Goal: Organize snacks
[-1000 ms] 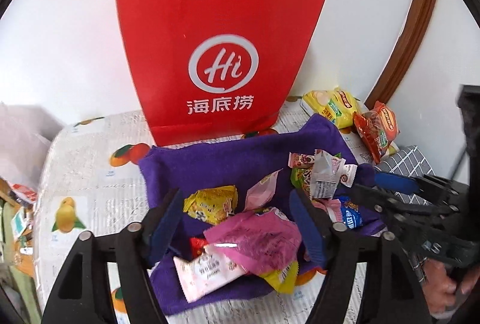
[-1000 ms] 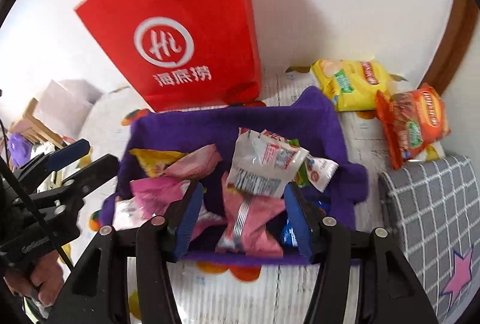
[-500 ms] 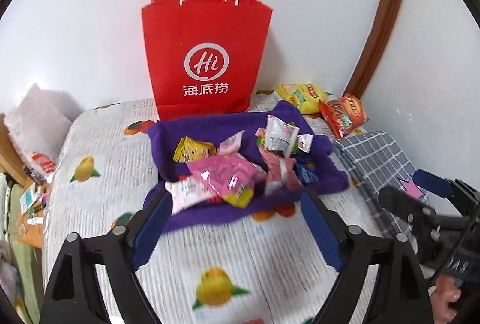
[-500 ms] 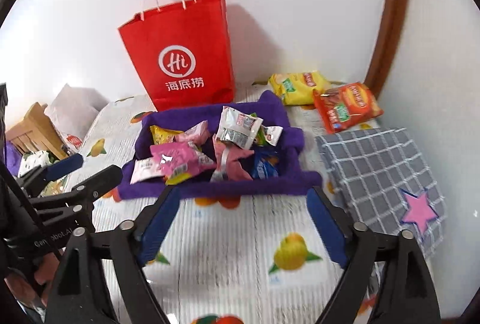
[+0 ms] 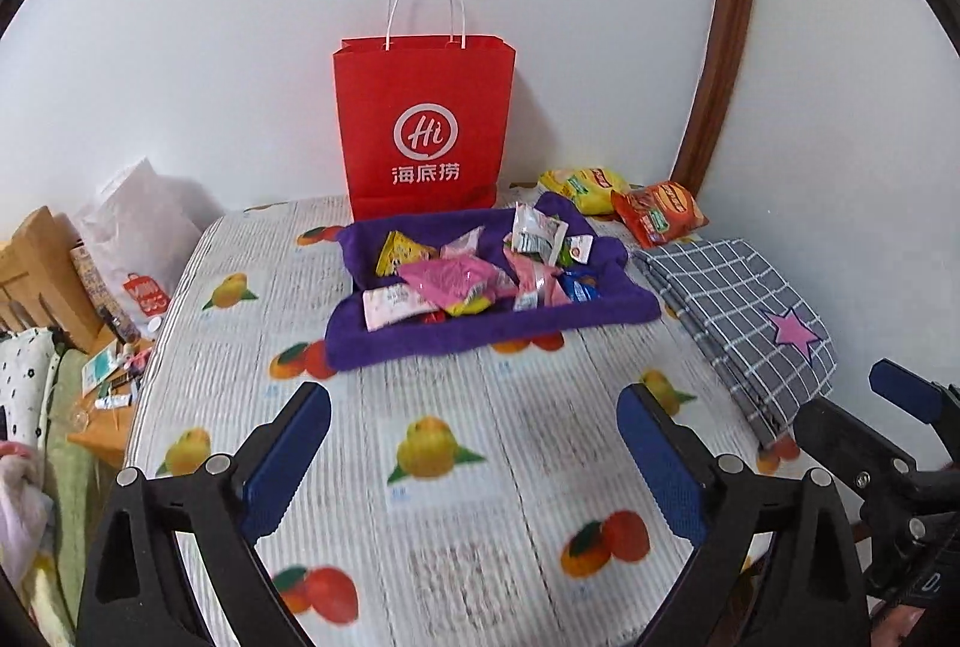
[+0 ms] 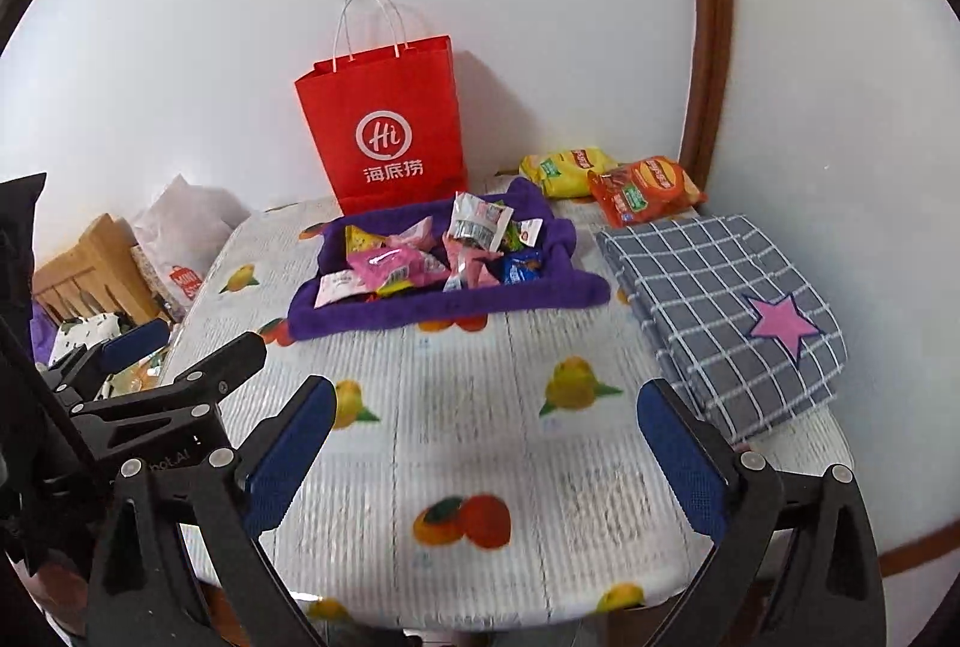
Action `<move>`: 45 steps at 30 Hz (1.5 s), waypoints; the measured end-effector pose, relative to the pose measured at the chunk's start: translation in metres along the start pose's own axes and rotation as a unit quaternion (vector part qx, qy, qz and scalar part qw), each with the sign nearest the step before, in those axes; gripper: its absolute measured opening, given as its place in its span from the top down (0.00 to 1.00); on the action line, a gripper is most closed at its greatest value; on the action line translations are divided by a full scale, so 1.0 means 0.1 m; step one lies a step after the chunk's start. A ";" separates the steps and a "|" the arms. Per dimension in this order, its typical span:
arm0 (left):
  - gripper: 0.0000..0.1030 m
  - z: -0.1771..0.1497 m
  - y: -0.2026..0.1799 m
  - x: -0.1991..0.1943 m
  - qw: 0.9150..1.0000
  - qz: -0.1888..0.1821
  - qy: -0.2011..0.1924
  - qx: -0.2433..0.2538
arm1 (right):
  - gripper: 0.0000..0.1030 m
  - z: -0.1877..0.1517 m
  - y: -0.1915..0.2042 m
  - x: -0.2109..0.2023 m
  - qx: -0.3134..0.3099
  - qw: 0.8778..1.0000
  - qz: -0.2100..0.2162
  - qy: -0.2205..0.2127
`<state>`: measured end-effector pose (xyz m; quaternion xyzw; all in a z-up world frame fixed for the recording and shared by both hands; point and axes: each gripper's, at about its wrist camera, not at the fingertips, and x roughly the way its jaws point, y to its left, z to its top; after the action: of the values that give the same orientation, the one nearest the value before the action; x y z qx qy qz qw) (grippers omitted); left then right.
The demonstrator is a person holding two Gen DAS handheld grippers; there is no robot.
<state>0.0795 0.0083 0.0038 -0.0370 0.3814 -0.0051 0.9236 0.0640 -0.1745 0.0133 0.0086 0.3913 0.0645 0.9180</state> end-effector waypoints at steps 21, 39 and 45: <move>0.06 -0.43 -0.17 -0.49 1.000 -0.008 -0.015 -0.001 | 0.03 -0.52 -0.09 -0.48 0.010 0.999 -0.014 -0.028; 0.06 -0.42 -0.13 -0.53 1.000 -0.016 -0.015 0.000 | 0.03 -0.54 -0.11 -0.50 0.019 0.999 -0.024 -0.029; 0.06 -0.43 -0.07 -0.53 1.000 -0.008 -0.014 -0.003 | 0.03 -0.53 -0.15 -0.43 0.027 0.999 -0.015 -0.018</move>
<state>0.0116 0.0007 0.0107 -0.0429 0.3684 -0.0110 0.9286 -0.0023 -0.1963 0.0062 0.0291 0.3760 0.0401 0.9253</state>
